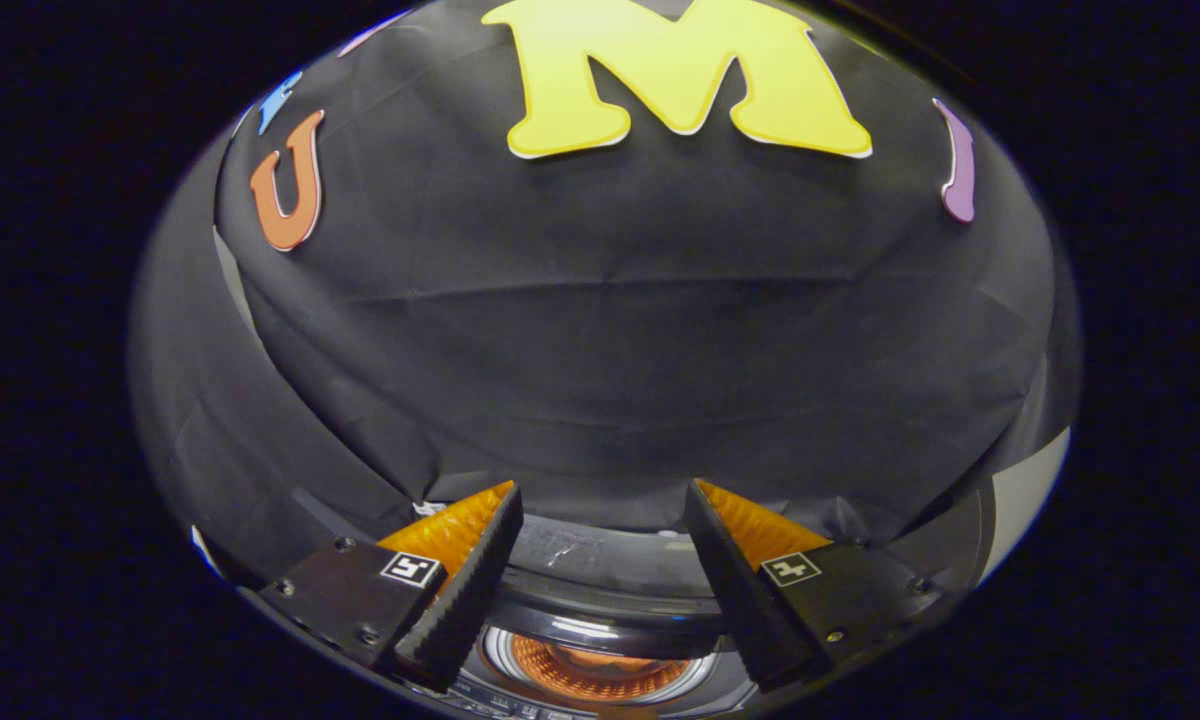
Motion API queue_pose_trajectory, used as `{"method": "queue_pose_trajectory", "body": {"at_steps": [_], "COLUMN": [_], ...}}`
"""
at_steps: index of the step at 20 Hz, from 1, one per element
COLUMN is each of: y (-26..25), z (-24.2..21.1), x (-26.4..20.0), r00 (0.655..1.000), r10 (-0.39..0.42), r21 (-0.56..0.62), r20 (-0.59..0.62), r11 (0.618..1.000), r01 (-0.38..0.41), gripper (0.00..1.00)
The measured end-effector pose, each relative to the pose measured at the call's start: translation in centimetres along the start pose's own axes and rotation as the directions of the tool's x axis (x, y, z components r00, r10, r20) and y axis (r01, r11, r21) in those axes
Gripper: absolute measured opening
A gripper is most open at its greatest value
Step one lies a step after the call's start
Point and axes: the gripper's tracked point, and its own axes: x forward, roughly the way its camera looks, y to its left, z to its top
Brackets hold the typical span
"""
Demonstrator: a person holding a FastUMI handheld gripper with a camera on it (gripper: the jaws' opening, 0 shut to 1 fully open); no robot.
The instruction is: Put the clothes into the washing machine and then close the washing machine lid.
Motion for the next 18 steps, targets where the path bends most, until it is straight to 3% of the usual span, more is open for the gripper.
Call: {"method": "queue_pose_trajectory", "body": {"at_steps": [6, 18], "y": [0.1, -0.1], "z": [-1.4, -0.6], "x": [0.0, 0.2], "r00": [0.998, 0.998], "r10": [0.0, 0.031], "r21": [0.028, 0.035], "r20": [-0.071, -0.063], "r11": [1.0, 0.999], "r01": [0.002, -0.029], "gripper": [1.0, 1.0]}}
